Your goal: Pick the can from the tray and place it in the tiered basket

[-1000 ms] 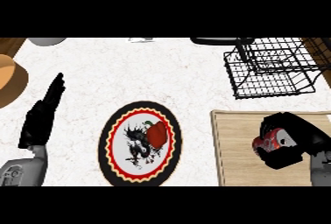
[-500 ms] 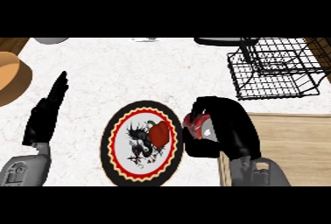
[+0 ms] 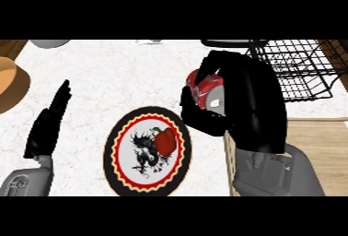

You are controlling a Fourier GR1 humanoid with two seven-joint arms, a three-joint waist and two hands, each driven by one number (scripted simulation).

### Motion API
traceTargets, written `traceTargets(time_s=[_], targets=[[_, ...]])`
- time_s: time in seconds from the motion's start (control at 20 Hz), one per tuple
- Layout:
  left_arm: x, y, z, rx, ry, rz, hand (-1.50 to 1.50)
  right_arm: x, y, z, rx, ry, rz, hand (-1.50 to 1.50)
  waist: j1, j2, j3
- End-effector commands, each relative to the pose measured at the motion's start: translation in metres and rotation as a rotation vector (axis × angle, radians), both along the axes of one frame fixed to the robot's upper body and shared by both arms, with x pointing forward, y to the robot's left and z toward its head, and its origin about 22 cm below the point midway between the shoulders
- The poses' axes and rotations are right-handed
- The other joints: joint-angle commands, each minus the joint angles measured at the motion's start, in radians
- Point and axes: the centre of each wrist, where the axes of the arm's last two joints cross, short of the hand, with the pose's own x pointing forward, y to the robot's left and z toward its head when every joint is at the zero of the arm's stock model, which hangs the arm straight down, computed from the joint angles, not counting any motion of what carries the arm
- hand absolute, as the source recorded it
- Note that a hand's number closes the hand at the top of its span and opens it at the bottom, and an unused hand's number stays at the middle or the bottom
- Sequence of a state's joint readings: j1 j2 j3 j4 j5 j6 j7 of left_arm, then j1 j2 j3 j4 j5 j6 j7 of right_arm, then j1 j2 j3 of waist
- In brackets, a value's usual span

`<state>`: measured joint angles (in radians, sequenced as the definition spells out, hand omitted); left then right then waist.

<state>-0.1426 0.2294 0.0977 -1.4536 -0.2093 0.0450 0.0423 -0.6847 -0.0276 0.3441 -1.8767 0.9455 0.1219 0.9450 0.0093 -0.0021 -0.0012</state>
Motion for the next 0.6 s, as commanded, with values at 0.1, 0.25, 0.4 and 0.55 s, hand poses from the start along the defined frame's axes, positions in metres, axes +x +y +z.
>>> traceTargets(time_s=[0.1, 0.25, 0.4, 0.55], targets=[[-0.002, -0.001, -0.001, -0.007, 0.001, 0.02, 0.0, 0.012, -0.019, 0.045, -0.136, -0.036, -0.103, 1.5, -0.009, 0.0, 0.001], [-0.011, 0.001, -0.011, -0.008, -0.005, 0.014, 0.0, 0.043, -0.042, 0.061, -0.098, -0.02, -0.056, 1.5, -0.004, 0.002, 0.001], [-0.011, -0.004, -0.008, 0.001, -0.005, 0.011, 0.0, 0.041, -0.062, 0.062, -0.015, -0.008, -0.022, 1.5, -0.006, 0.001, 0.001], [0.009, -0.002, -0.008, -0.008, 0.0, 0.017, 0.0, 0.071, -0.048, 0.057, -0.161, 0.009, -0.035, 1.5, -0.003, 0.004, 0.001]])
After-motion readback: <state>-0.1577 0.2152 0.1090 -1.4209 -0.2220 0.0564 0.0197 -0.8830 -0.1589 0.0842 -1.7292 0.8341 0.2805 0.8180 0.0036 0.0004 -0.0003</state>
